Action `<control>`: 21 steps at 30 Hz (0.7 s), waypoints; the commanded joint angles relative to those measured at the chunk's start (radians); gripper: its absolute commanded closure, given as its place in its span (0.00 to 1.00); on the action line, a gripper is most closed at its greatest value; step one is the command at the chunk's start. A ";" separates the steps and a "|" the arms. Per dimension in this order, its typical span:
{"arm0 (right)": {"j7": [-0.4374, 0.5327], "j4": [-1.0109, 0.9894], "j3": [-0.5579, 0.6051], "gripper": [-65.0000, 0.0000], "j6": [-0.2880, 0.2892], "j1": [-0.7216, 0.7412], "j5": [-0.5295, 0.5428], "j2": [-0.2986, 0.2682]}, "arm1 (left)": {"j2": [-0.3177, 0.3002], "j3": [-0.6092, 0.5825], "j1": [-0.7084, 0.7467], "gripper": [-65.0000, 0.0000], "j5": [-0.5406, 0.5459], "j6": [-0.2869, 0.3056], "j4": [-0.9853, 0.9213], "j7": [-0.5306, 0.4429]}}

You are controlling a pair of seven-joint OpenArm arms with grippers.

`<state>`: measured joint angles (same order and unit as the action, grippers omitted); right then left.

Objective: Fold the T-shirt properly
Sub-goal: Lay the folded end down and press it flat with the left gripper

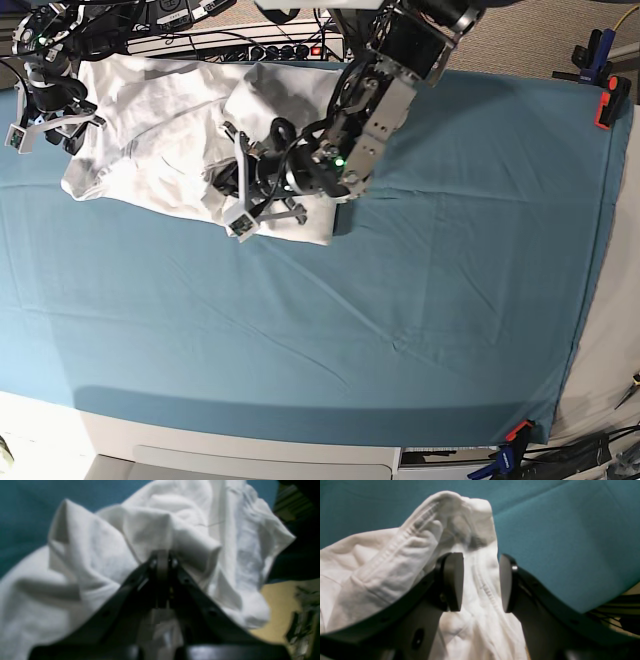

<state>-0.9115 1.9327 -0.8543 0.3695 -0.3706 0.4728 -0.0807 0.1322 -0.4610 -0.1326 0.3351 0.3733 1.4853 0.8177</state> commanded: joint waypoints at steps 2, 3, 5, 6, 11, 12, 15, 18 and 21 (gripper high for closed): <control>0.029 0.016 -0.002 0.63 0.003 0.002 0.017 -0.016 | 0.025 -0.002 -0.045 1.00 0.010 0.005 0.016 -0.029; 0.029 0.016 -0.002 0.63 0.003 0.002 0.017 -0.016 | 0.025 -0.002 -0.061 1.00 0.015 0.019 0.016 -0.035; 0.030 0.016 -0.002 0.63 0.004 0.002 0.017 -0.016 | 0.025 -0.002 -0.100 1.00 0.069 0.083 0.016 -0.045; 0.030 0.016 -0.002 0.63 0.004 0.002 0.020 -0.016 | 0.025 -0.002 -0.122 1.00 0.116 0.122 0.016 -0.045; 0.030 0.016 -0.002 0.63 0.005 0.002 0.034 -0.016 | 0.025 0.001 -0.217 1.00 0.217 0.198 0.016 0.026; 0.029 0.016 -0.002 0.63 0.005 0.002 0.034 -0.016 | 0.025 0.006 -0.230 1.00 0.187 0.160 0.016 0.069; 0.030 0.016 -0.002 0.63 0.004 0.002 0.032 -0.016 | 0.019 0.042 -0.245 1.00 0.067 0.045 0.018 0.176; 0.030 0.016 -0.002 0.63 0.005 0.002 0.032 -0.016 | -0.031 0.073 -0.240 1.00 -0.003 -0.002 0.038 0.246; 0.031 0.016 -0.002 0.63 0.004 0.003 0.032 -0.016 | -0.098 0.084 -0.215 1.00 -0.006 -0.027 0.076 0.267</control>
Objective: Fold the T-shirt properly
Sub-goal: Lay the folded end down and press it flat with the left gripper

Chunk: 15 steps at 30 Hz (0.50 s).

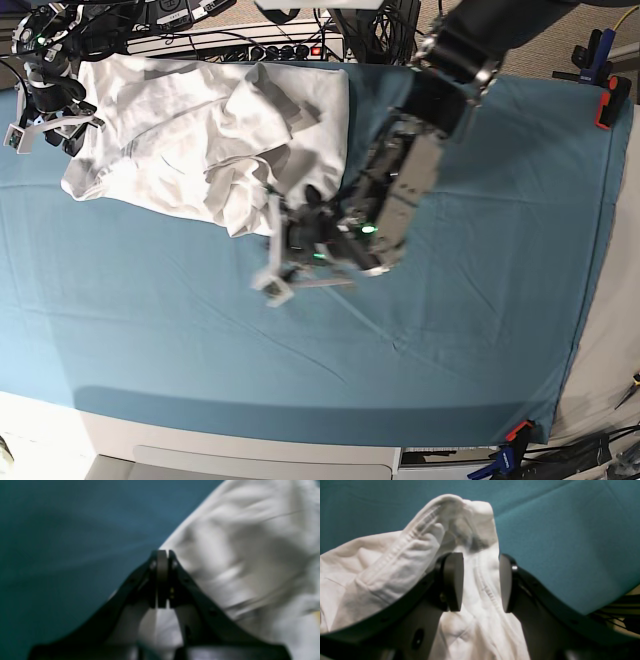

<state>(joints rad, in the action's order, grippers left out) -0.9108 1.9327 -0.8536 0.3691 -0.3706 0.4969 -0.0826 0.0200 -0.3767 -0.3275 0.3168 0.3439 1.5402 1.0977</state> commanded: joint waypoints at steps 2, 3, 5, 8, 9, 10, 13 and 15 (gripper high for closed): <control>0.030 0.016 -0.003 0.63 0.005 0.003 0.008 -0.014 | -0.024 0.000 0.012 1.00 0.012 -0.008 0.047 -0.010; 0.030 0.016 -0.003 0.63 0.005 0.003 0.008 -0.014 | -0.039 0.000 0.032 1.00 0.017 -0.008 0.056 -0.004; 0.030 0.016 -0.003 0.63 0.005 0.002 0.008 -0.014 | -0.060 0.000 0.080 1.00 0.052 -0.006 0.070 0.004; 0.030 0.016 -0.003 0.63 0.005 0.003 0.008 -0.014 | -0.067 0.000 0.155 1.00 0.108 0.023 0.075 0.004; 0.030 0.016 -0.003 0.63 0.005 0.002 0.008 -0.014 | -0.064 0.000 0.177 1.00 0.124 0.023 0.075 0.003; 0.030 0.016 -0.003 0.63 0.005 0.002 0.008 -0.014 | -0.061 0.000 0.195 1.00 0.136 0.023 0.075 0.002; 0.030 0.016 -0.003 0.63 0.005 0.002 0.009 -0.014 | -0.039 0.000 0.230 1.00 0.158 0.043 0.075 -0.009; 0.030 0.016 -0.003 0.63 0.005 0.003 0.012 -0.014 | -0.018 0.000 0.234 1.00 0.172 0.050 0.075 -0.018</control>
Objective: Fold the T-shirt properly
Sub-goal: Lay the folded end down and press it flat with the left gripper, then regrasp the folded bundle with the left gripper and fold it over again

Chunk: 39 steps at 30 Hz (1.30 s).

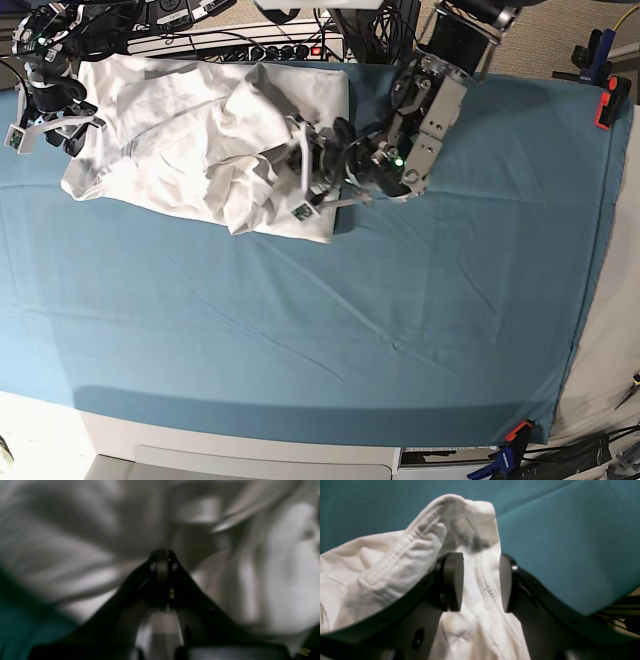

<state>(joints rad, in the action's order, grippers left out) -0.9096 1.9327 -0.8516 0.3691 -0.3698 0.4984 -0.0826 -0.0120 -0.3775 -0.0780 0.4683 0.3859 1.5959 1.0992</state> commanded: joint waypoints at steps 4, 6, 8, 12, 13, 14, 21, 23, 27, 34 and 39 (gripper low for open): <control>0.029 0.016 -0.005 0.63 0.005 0.002 0.010 -0.014 | 0.063 0.000 -0.020 1.00 0.019 0.007 0.019 -0.080; 0.029 0.016 -0.005 0.63 0.005 0.002 0.010 -0.014 | 0.093 0.000 -0.019 1.00 0.019 0.007 0.019 -0.090; 0.029 0.016 -0.005 0.63 0.005 0.002 0.010 -0.014 | 0.121 0.000 -0.019 1.00 0.018 0.007 0.016 -0.102; 0.029 0.016 -0.005 0.63 0.005 0.002 0.010 -0.014 | 0.168 -0.001 -0.019 1.00 -0.003 0.006 -0.014 -0.136; 0.029 0.016 -0.005 0.63 0.005 0.002 0.010 -0.014 | 0.169 -0.004 -0.019 1.00 -0.004 0.007 -0.020 -0.141; 0.030 0.016 -0.005 0.63 0.005 0.002 0.010 -0.014 | 0.169 -0.010 -0.020 1.00 -0.003 0.005 -0.026 -0.148; 0.031 0.016 -0.005 0.63 0.005 0.005 0.010 -0.014 | 0.169 -0.119 -0.019 1.00 -0.076 -0.009 -0.027 -0.245; 0.032 0.016 -0.005 0.63 0.005 0.006 0.010 -0.014 | 0.169 -0.151 -0.020 1.00 -0.076 -0.006 -0.027 -0.291; 0.032 0.016 -0.005 0.63 0.005 0.007 0.010 -0.014 | 0.169 -0.214 -0.038 1.00 -0.129 0.095 -0.027 -0.404; 0.030 0.016 -0.005 0.63 0.005 0.007 0.009 -0.014 | 0.169 -0.321 -0.129 1.00 -0.344 0.023 -0.027 -0.438; 0.031 0.016 -0.005 0.63 0.005 0.007 0.010 -0.014 | 0.169 -0.299 -0.175 1.00 -0.296 -0.031 0.053 -0.346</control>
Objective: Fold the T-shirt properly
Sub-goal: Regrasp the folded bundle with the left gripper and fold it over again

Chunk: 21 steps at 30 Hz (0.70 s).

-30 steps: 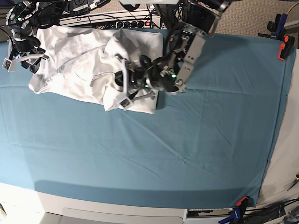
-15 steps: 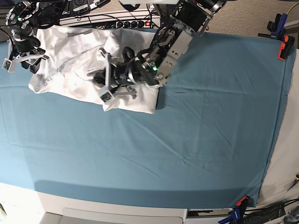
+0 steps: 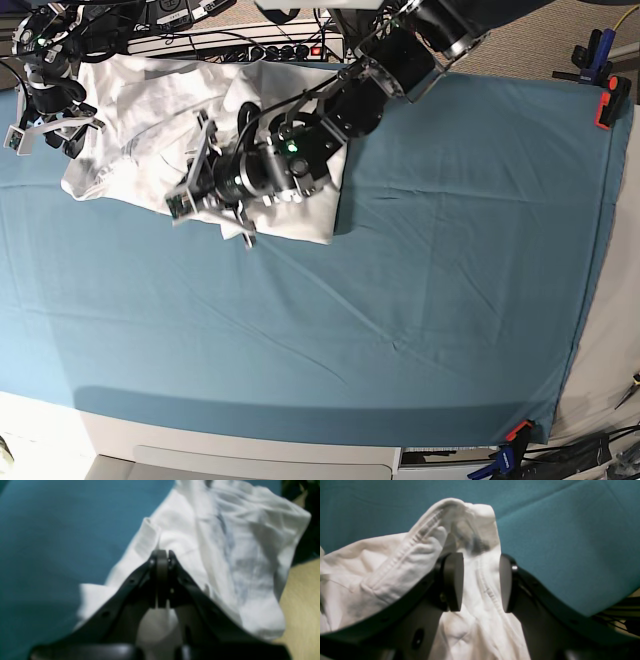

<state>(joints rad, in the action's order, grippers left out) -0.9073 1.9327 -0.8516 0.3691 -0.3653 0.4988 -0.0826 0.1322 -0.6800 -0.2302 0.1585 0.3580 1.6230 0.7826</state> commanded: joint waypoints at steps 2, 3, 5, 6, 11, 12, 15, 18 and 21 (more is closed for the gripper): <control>0.028 0.016 -0.005 0.63 0.005 0.002 0.010 -0.014 | 0.025 0.052 -0.018 1.00 0.040 -0.003 0.095 -0.003; 0.028 0.016 -0.005 0.63 0.005 0.002 0.009 -0.014 | 0.025 0.080 -0.016 1.00 0.054 -0.003 0.122 0.012; 0.028 0.016 -0.005 0.63 0.005 0.002 0.009 -0.014 | 0.025 0.139 -0.011 1.00 0.066 -0.003 0.151 0.037; 0.028 0.016 -0.005 0.63 0.005 0.002 0.009 -0.014 | 0.025 0.165 -0.008 1.00 0.066 -0.002 0.153 0.050; 0.029 0.016 -0.005 0.63 0.005 0.002 0.009 -0.014 | -0.053 0.244 0.025 1.00 0.058 -0.025 0.153 0.121; 0.029 0.016 -0.005 0.63 0.005 0.002 0.010 -0.014 | -0.074 0.247 0.041 1.00 0.047 -0.034 0.153 0.130; 0.030 0.016 -0.005 0.63 0.005 0.002 0.010 -0.014 | -0.124 0.246 0.104 1.00 0.016 -0.060 0.153 0.147; 0.033 0.016 -0.005 0.63 0.005 0.003 0.010 -0.014 | -0.143 0.246 0.171 1.00 0.018 -0.063 0.153 0.140; 0.034 0.016 -0.005 0.63 0.005 0.003 0.010 -0.014 | -0.143 0.244 0.217 1.00 0.030 -0.062 0.153 0.098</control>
<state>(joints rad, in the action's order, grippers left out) -0.9039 1.9324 -0.8516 0.3691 -0.3653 0.4984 -0.0826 -0.0204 -0.4370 0.0048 0.1768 0.2955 1.7584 0.9051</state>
